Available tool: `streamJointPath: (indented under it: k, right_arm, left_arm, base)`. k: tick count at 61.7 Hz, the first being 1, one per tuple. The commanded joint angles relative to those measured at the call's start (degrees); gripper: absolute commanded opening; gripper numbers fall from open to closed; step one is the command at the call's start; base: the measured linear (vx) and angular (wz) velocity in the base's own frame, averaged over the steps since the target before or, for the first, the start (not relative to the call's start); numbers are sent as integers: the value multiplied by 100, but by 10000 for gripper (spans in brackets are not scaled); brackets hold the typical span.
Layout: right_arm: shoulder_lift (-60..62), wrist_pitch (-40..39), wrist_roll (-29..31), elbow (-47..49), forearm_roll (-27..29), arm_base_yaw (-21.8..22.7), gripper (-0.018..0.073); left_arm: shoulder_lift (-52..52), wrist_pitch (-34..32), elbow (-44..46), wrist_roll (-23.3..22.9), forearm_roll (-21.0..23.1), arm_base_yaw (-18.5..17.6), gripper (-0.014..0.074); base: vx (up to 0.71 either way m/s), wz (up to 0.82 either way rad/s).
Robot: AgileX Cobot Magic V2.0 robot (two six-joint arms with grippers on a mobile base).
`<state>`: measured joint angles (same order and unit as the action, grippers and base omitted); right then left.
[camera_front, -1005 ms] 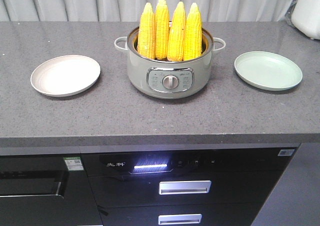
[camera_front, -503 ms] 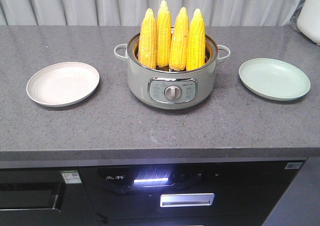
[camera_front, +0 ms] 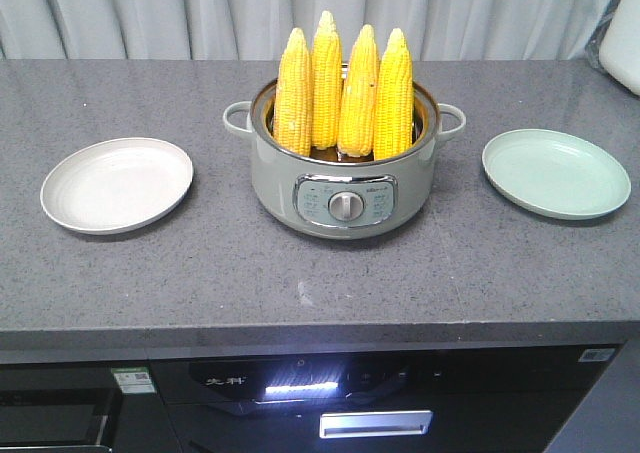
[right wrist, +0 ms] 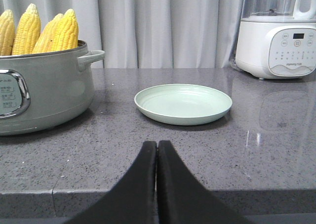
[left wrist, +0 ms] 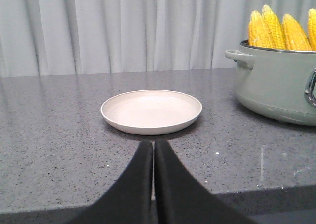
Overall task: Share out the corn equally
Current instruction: 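Approach the counter edge and stop in front of the pot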
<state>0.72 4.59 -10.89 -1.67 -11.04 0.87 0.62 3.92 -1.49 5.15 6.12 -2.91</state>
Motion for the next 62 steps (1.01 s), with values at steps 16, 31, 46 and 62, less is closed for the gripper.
streamJointPath:
  k: [16, 31, 46, 62]
  right_arm:
    - [-14, -459, 4, -38, -36, 25, -6]
    - [-14, -459, 4, -38, -36, 25, -6]
    - [-14, -459, 4, -38, -36, 25, -6]
    - [-14, -459, 4, -38, -36, 25, -6]
  left_arm:
    - [94, -392, -86, -35, 13, -37, -6]
    - [94, -392, -86, -35, 13, -37, -6]
    - [94, -392, -86, -35, 13, -37, -6]
    - [94, -392, -86, -35, 13, -37, -6]
  base:
    - [5, -1]
    - [4, -1]
    - [4, -1]
    - [3, -1]
